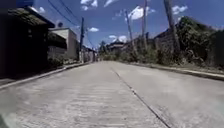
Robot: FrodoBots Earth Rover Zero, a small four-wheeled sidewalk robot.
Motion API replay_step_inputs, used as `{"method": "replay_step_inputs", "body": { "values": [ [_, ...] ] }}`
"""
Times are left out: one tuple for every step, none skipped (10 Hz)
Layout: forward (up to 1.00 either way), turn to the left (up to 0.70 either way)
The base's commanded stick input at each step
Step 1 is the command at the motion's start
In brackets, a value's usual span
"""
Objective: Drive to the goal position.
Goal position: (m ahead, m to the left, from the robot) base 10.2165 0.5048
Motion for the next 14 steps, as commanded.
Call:
{"method": "replay_step_inputs", "body": {
  "values": [
    [1.00,0.00],
    [1.00,0.00],
    [1.00,0.00],
    [1.00,0.00],
    [1.00,0.00],
    [1.00,0.00],
    [1.00,0.00],
    [1.00,0.00],
    [1.00,0.00],
    [1.00,0.00],
    [1.00,0.00],
    [1.00,0.00],
    [1.00,0.00],
    [1.00,0.00]
  ]
}}
